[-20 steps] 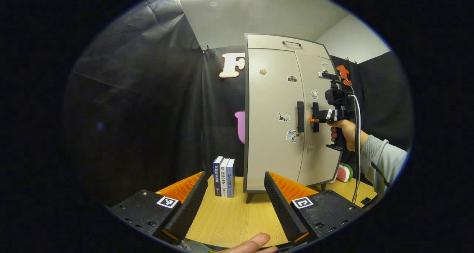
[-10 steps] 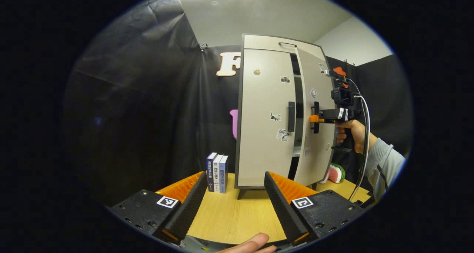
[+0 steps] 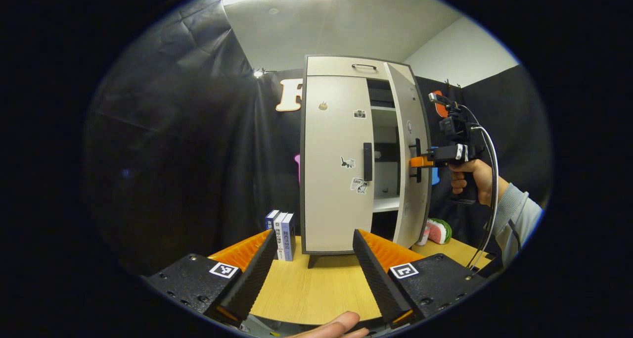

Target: Open the right door of the double-door shoe cabinet with the right hand, and open the left door with the left hand.

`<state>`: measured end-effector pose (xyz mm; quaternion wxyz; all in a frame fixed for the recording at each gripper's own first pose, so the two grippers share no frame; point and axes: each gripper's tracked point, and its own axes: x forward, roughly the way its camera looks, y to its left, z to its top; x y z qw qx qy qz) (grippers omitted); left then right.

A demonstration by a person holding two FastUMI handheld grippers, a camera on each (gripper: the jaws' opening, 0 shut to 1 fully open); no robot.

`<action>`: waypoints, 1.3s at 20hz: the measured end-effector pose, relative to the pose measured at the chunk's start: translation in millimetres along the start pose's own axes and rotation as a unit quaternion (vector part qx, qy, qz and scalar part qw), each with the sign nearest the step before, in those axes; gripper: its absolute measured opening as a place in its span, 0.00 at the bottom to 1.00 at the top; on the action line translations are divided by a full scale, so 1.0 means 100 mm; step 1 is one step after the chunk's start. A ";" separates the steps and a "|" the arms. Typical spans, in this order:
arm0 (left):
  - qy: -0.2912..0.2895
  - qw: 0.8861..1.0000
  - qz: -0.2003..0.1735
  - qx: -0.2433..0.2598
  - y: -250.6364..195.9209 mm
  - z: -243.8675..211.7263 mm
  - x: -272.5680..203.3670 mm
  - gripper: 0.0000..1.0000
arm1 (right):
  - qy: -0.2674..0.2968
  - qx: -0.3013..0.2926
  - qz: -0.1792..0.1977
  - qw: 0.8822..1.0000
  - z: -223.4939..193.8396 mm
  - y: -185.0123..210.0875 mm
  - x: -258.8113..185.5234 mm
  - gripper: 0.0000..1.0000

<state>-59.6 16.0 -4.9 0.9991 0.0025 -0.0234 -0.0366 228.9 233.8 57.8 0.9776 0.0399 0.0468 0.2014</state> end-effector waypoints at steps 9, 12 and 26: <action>-0.009 0.999 -0.039 -0.014 -0.45 0.09 -0.14 0.95 | 0.003 0.012 -0.020 1.000 -0.01 -0.41 -0.36 0.16; -0.005 0.999 -0.046 -0.008 -0.54 0.06 -0.16 0.95 | 0.003 0.021 -0.027 0.999 0.01 -0.56 -0.45 0.16; 0.002 0.998 -0.065 -0.010 -0.69 -0.06 -0.01 0.96 | 0.002 0.127 -0.034 0.991 0.00 -1.50 -0.49 0.04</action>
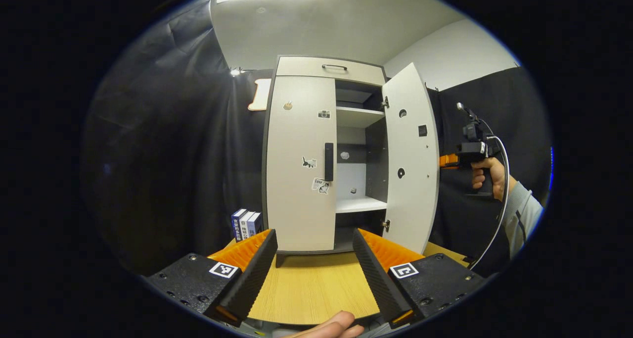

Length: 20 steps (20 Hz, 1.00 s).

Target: Open the right door of the double-door shoe cabinet with the right hand, and open the left door with the left hand.

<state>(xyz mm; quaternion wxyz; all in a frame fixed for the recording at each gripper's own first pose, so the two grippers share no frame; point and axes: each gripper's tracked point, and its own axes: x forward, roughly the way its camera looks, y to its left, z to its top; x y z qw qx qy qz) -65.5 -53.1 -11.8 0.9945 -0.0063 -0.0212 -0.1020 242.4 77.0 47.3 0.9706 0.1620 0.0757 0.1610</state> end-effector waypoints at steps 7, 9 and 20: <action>0.008 1.000 0.016 -0.003 0.18 -0.06 0.04 0.96 | -0.009 -0.032 0.005 0.999 0.00 0.00 -0.04 0.02; 0.009 1.000 0.016 -0.008 0.25 -0.07 0.07 0.96 | -0.019 -0.057 -0.001 0.998 -0.02 -0.03 -0.11 0.04; 0.023 0.999 0.010 -0.038 0.42 -0.04 0.77 0.94 | -0.056 -0.100 -0.048 0.992 -0.51 0.05 -1.30 0.98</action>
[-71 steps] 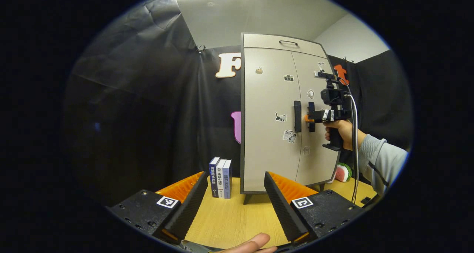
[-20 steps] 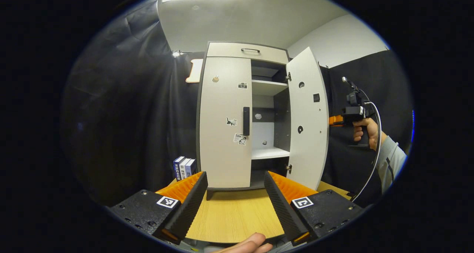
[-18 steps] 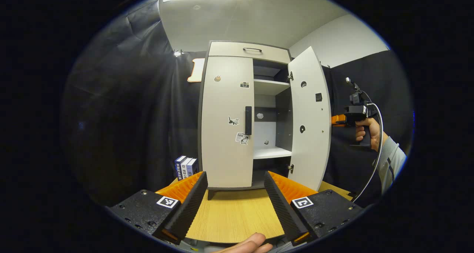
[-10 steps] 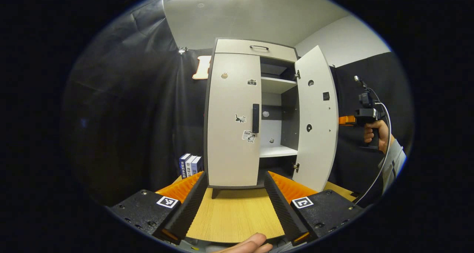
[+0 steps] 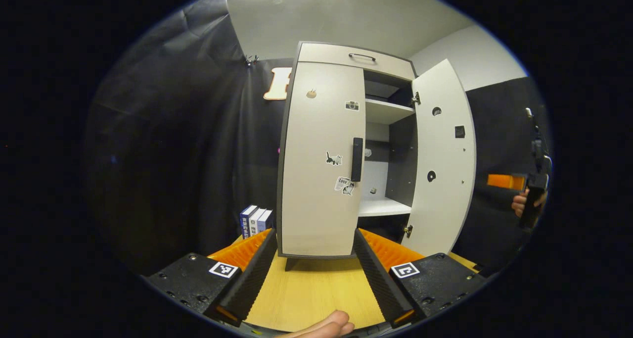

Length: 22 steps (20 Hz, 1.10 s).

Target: Open the right door of the double-door shoe cabinet with the right hand, and open the left door with the left hand.

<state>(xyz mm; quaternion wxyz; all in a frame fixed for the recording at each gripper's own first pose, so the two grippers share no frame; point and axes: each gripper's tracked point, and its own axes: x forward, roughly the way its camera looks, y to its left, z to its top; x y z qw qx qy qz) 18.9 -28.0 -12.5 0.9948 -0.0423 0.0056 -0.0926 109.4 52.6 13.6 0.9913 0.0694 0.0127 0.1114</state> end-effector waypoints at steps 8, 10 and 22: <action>-0.034 0.999 -0.019 -0.024 -0.17 0.29 0.98 0.96 | -0.025 -0.040 0.025 0.999 -0.38 0.61 -0.91 0.98; -0.041 0.998 -0.031 -0.022 -0.30 0.38 1.25 0.96 | -0.028 -0.068 0.028 0.997 -0.48 0.69 -1.05 0.99; -0.041 0.999 -0.007 0.015 -0.73 0.57 2.71 0.96 | -0.037 -0.034 0.047 0.998 -0.82 0.77 -1.27 0.95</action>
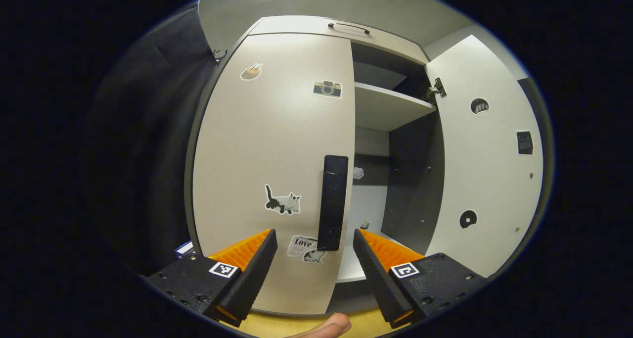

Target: Open the right door of the double-door shoe cabinet with the right hand, and open the left door with the left hand.

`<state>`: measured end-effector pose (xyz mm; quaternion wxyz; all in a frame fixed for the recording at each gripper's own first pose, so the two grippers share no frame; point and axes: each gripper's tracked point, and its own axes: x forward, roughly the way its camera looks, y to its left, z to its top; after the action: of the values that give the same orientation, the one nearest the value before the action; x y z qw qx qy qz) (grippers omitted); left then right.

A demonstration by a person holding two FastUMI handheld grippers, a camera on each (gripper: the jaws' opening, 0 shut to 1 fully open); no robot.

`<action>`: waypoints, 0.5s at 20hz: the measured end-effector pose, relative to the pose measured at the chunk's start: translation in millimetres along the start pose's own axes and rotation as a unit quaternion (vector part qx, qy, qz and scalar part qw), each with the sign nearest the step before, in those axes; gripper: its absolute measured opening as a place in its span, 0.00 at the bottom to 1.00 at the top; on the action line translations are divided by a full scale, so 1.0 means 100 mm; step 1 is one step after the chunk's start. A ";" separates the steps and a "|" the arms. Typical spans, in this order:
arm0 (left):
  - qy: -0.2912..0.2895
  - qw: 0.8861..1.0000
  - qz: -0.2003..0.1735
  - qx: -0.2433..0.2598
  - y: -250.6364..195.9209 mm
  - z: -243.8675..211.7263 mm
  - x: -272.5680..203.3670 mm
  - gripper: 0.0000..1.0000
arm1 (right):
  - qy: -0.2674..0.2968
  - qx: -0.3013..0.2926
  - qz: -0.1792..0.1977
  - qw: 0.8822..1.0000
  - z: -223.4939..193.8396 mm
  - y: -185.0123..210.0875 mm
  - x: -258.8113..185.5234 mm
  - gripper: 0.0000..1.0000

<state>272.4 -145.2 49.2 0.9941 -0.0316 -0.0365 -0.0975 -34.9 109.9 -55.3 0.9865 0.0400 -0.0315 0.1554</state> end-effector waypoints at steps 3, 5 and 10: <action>-0.003 1.000 0.003 0.007 -0.08 0.01 0.17 0.96 | 0.002 0.003 -0.024 1.000 -0.03 -0.21 0.04 0.99; -0.010 1.000 0.012 0.016 -0.08 0.08 0.25 0.96 | 0.004 0.018 -0.027 0.999 -0.05 -0.28 0.05 0.95; 0.012 0.999 0.035 0.027 -0.01 0.11 0.51 0.95 | 0.012 0.040 -0.040 0.998 -0.16 -0.47 0.09 0.99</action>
<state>321.5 -155.5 63.8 0.9977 -0.0049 -0.0263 -0.0617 -11.3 69.8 -73.7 0.9899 0.0788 -0.0114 0.1174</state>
